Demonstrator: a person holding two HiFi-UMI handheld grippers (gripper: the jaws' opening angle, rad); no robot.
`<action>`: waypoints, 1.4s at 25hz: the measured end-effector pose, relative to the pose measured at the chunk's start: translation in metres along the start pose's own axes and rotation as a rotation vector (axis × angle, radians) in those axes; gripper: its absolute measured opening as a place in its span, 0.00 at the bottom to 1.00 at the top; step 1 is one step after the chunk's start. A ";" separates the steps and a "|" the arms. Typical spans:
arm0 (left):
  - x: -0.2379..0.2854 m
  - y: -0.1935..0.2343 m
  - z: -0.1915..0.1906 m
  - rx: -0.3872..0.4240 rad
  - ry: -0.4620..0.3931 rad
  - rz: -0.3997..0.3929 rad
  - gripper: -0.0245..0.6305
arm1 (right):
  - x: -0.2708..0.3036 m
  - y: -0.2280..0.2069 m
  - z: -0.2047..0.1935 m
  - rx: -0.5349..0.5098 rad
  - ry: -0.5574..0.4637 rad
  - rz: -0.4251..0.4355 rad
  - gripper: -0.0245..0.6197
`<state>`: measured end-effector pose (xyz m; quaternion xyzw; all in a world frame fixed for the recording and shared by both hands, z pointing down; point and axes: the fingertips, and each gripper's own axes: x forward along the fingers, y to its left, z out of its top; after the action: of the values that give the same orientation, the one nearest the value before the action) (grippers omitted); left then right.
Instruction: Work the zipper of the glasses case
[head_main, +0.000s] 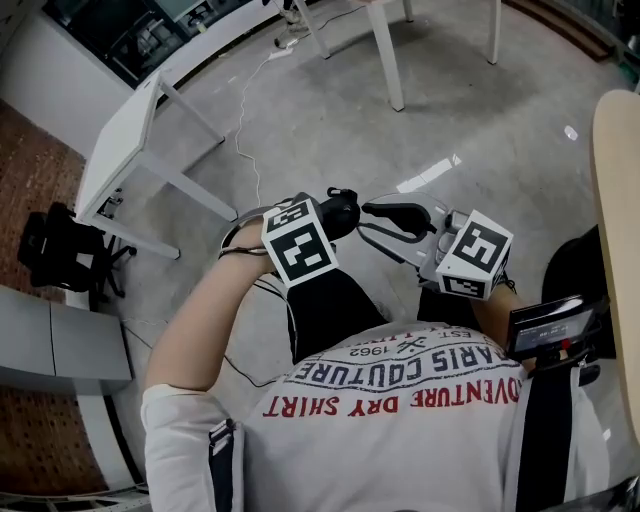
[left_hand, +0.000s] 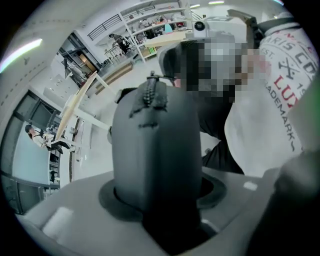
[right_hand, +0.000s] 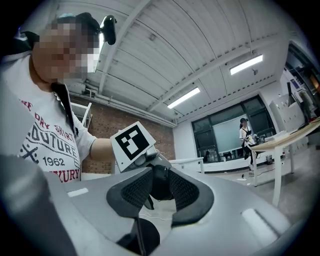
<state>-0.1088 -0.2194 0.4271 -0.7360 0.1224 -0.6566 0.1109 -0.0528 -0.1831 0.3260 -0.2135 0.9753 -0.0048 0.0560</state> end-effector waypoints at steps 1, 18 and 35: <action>0.000 -0.002 0.003 0.001 -0.005 -0.005 0.41 | 0.000 0.000 0.001 -0.001 -0.007 -0.002 0.19; 0.001 -0.011 0.016 0.029 -0.075 -0.030 0.41 | -0.002 -0.004 0.001 -0.027 0.013 -0.009 0.08; -0.004 -0.044 0.034 0.189 -0.269 -0.109 0.41 | -0.020 0.024 0.008 -0.170 0.184 0.294 0.08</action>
<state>-0.0739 -0.1765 0.4333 -0.8089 0.0043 -0.5659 0.1593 -0.0443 -0.1527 0.3192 -0.0715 0.9939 0.0663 -0.0513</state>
